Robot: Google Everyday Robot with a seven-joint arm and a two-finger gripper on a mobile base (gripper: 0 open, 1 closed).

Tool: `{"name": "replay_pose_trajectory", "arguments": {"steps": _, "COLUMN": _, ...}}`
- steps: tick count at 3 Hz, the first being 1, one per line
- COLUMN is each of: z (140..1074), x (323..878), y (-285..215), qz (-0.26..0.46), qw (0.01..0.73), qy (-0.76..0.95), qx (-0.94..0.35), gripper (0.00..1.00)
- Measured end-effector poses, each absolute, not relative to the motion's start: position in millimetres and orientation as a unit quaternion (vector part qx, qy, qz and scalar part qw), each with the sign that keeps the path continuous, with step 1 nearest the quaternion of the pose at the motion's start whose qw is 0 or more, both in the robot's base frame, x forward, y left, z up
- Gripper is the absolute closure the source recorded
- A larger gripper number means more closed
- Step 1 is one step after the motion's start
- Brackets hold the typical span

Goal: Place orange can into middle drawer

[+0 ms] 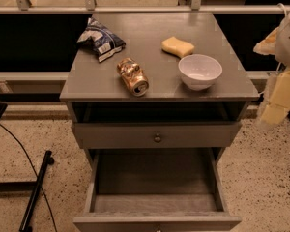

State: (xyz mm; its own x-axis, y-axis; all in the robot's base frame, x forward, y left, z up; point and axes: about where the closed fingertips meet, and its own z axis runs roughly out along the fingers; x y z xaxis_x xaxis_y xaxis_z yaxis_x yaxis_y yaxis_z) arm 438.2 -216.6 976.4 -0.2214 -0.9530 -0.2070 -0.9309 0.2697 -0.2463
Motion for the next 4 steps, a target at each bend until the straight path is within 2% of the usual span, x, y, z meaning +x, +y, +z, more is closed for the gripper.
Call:
{"name": "replay_pose_trajectory", "arguments": {"steps": 1, "z": 977, "x": 440, "y": -215, "qz": -0.035, "qw": 0.162, "qy": 0.781, "qx": -0.602, "gripper": 0.0}}
{"name": "replay_pose_trajectory", "arguments": {"steps": 2, "z": 967, "x": 477, "y": -190, "qz": -0.029, "qw": 0.161, "qy": 0.787, "qx": -0.595, "gripper": 0.0}}
{"name": "replay_pose_trajectory", "arguments": {"steps": 4, "z": 933, "x": 576, "y": -103, "qz": -0.015, "qw": 0.147, "qy": 0.816, "qx": -0.558, "gripper": 0.0}}
